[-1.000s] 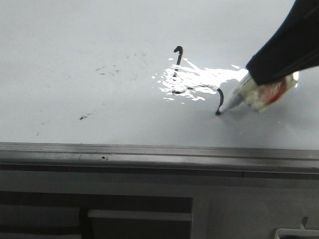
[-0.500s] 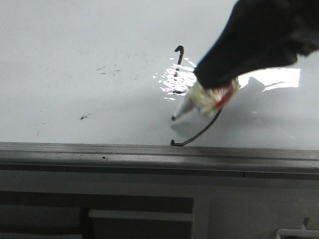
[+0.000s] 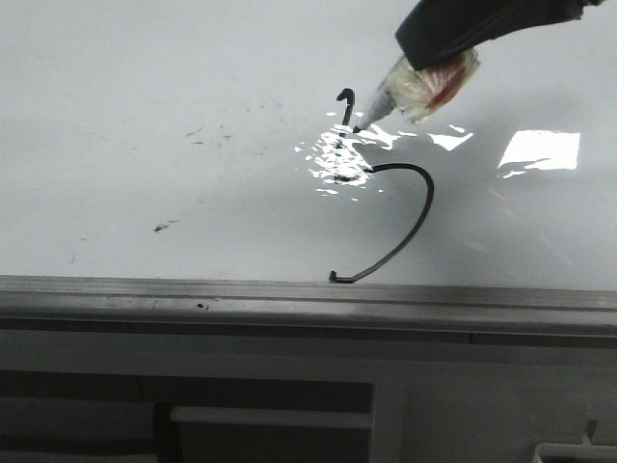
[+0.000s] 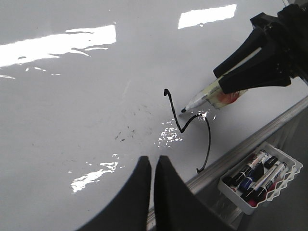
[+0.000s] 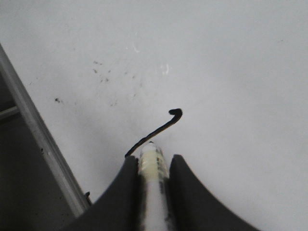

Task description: Write number 5 on whiteboard

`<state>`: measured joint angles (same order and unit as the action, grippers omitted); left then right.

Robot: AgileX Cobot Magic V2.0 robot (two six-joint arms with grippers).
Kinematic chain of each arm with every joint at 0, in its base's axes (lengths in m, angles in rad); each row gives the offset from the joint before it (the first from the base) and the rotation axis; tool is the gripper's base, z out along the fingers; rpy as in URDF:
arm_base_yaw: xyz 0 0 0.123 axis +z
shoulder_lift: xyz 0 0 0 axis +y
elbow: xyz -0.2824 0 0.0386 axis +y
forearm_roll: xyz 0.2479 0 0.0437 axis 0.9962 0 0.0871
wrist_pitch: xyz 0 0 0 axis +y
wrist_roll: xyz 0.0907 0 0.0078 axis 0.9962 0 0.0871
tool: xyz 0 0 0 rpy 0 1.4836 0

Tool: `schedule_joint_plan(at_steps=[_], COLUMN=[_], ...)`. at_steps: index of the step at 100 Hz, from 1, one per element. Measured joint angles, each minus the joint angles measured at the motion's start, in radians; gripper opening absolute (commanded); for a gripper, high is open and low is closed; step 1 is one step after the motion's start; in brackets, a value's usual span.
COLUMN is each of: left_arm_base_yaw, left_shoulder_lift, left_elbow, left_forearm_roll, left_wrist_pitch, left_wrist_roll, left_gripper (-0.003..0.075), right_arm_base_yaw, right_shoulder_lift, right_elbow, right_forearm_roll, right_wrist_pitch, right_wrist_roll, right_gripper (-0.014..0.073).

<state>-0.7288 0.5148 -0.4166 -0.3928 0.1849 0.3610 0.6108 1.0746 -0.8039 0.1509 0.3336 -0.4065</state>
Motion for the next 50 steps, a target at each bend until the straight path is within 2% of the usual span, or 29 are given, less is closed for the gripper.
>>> schedule_joint_plan(at_steps=[50], left_arm_base_yaw=[0.000], left_shoulder_lift=[0.000], left_elbow=[0.000], left_forearm_roll=[-0.002], left_wrist_pitch=[0.000], left_wrist_roll=[0.000], left_gripper=[-0.0020], right_arm_base_yaw=[-0.005], right_shoulder_lift=[0.034], right_elbow=[0.000], right_forearm_roll=[0.000], right_wrist_pitch=[-0.050], right_wrist_roll=[0.000], right_gripper=[-0.0059])
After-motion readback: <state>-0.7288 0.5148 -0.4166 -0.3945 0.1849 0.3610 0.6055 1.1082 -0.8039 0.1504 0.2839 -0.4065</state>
